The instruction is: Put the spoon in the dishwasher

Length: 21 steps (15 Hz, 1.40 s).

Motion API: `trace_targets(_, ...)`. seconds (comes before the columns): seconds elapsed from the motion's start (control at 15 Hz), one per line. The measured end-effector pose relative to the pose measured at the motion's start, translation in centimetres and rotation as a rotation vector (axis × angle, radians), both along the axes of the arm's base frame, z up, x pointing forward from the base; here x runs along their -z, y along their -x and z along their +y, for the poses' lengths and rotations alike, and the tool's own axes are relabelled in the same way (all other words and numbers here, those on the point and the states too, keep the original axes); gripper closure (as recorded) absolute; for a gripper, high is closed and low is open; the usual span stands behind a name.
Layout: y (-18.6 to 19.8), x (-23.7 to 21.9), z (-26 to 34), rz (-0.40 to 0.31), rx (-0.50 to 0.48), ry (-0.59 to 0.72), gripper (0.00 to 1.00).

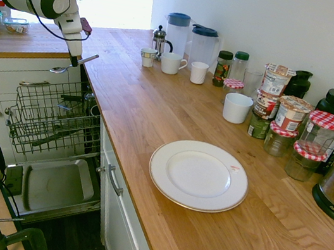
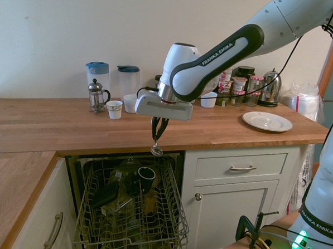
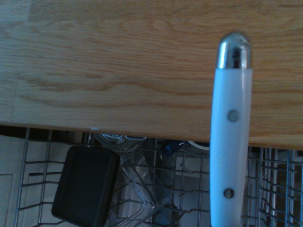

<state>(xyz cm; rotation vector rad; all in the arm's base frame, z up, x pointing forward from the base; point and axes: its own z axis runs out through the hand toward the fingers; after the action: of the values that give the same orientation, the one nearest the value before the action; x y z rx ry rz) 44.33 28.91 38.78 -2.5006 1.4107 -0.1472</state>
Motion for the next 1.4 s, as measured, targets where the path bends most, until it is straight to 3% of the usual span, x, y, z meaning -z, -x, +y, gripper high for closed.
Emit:
trace_targets(0.6, 8.8, 6.9, 4.3, 0.014, 0.08, 0.017, 1.0)
trace_targets(0.93, 8.9, 14.5, 3.9, 0.06, 0.094, 0.065, 1.0)
trace_targets(1.4, 5.2, 23.8, 4.2, 0.14, 0.119, 0.082, 1.0)
